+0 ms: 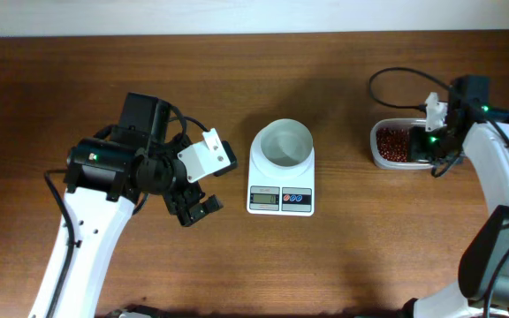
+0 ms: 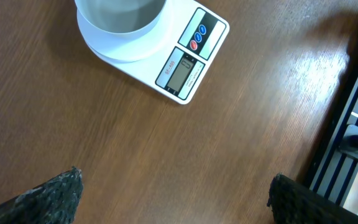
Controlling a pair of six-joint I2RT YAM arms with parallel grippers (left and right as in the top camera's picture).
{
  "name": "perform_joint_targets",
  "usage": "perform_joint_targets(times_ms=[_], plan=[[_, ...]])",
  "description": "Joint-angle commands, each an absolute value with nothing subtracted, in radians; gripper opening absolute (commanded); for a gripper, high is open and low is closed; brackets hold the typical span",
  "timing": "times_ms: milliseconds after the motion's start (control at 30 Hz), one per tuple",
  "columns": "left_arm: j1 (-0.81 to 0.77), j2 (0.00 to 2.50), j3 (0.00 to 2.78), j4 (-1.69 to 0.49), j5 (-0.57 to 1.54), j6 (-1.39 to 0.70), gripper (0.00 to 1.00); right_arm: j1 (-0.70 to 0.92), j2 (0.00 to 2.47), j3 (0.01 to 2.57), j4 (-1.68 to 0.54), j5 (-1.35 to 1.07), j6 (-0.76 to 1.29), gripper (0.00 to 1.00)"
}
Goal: Scoop and weigh 50g on scale
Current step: 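Lower the scoop into the red beans with the right gripper, then drag the scoop through the beans to fill it, right gripper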
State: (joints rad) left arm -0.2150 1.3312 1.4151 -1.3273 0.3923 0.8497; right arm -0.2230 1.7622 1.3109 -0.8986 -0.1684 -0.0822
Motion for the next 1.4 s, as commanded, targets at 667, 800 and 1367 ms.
perform_joint_targets(times_ms=[667,800,1367], plan=[[-0.211,1.318,1.407,-1.328,0.397,0.865,0.99,-0.478,1.780,1.316,-0.910,-0.524,-0.075,0.04],[-0.211,1.318,1.407,-1.328,0.397,0.865,0.99,-0.493,1.779,1.316,-0.918,-0.558,-0.075,0.04],[-0.211,1.318,1.407,-1.328,0.397,0.865,0.99,-0.595,1.779,1.316,-0.940,-0.756,-0.075,0.04]])
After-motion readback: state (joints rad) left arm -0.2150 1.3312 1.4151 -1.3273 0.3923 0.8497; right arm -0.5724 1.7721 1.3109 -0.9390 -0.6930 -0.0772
